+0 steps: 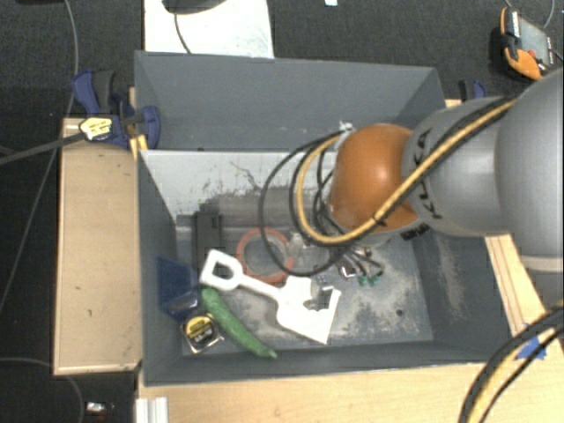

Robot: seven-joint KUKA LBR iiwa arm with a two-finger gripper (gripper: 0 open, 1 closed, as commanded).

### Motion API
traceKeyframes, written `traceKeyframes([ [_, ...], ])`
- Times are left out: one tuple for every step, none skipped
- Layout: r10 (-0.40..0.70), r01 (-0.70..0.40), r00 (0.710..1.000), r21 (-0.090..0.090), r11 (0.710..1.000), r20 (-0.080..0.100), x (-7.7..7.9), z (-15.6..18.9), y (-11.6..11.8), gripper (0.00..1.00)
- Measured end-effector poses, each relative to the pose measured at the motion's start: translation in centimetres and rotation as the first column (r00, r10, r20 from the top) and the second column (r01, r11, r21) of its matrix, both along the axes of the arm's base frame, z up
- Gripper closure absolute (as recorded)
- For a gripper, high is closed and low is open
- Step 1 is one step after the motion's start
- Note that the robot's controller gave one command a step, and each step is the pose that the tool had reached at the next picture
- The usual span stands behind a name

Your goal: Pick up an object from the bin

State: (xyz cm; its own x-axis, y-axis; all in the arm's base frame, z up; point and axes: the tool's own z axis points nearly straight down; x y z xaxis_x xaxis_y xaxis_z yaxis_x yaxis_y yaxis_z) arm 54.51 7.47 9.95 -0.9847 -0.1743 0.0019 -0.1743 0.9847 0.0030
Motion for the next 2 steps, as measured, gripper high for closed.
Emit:
traceKeyframes([
  [-0.081, 0.081, 0.997, -0.001, 0.997, 0.021, -2.0, -2.8, 3.2, 0.00],
  [0.039, -0.039, 0.999, -0.003, 0.999, 0.033, -3.5, -2.4, 5.3, 1.00],
])
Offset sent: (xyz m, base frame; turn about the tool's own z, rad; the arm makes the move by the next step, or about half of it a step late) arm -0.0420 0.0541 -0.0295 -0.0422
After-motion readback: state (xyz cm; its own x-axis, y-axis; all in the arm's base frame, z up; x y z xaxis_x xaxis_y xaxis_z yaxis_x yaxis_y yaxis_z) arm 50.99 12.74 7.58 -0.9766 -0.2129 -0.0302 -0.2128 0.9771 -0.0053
